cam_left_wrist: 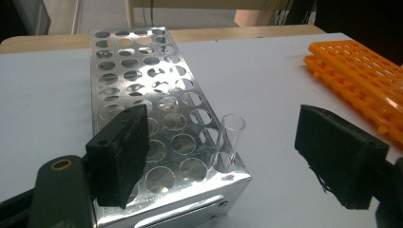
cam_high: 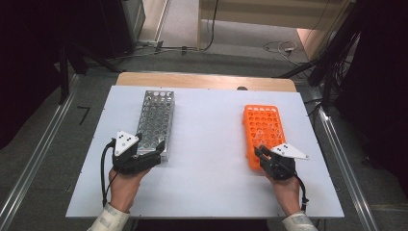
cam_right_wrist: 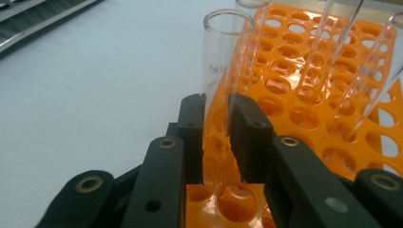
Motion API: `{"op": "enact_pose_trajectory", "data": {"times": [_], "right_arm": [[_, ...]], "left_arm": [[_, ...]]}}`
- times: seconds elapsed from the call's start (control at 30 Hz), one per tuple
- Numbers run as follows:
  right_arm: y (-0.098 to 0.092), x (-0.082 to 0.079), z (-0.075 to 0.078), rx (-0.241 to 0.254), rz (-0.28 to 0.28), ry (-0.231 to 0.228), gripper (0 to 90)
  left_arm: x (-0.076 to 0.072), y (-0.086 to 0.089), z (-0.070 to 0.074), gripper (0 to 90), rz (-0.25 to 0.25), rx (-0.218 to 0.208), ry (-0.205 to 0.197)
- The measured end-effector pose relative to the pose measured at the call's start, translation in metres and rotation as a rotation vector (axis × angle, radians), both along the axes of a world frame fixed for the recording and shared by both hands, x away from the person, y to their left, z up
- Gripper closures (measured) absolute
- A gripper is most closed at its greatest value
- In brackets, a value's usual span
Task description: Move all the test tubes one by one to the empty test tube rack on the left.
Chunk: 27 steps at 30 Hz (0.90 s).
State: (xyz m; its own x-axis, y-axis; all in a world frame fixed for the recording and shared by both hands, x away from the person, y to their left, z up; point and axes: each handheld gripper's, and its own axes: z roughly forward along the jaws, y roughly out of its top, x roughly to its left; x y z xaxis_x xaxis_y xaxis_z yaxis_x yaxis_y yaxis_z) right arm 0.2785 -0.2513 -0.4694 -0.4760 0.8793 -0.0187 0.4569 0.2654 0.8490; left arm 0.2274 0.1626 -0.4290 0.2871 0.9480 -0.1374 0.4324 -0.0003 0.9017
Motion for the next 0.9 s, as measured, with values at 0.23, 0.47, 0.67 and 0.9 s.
{"op": "enact_pose_trajectory", "data": {"times": [0.23, 0.47, 0.67, 0.9], "right_arm": [[-0.001, -0.006, 0.016, 0.021, -0.005, -0.019, 72.7], [-0.001, -0.010, 0.026, 0.033, 0.007, -0.033, 72.8], [0.000, -0.014, 0.032, 0.041, 0.010, -0.035, 72.8], [0.005, -0.020, 0.039, 0.054, 0.037, -0.037, 72.9]], "left_arm": [[0.000, 0.000, 0.000, 18.8, 0.002, -0.003, 0.001], [0.000, 0.000, 0.001, 18.7, 0.005, -0.001, -0.002], [-0.001, 0.001, 0.002, 18.7, 0.004, -0.004, -0.005], [-0.002, 0.001, 0.005, 18.7, 0.007, -0.011, -0.013]]}}
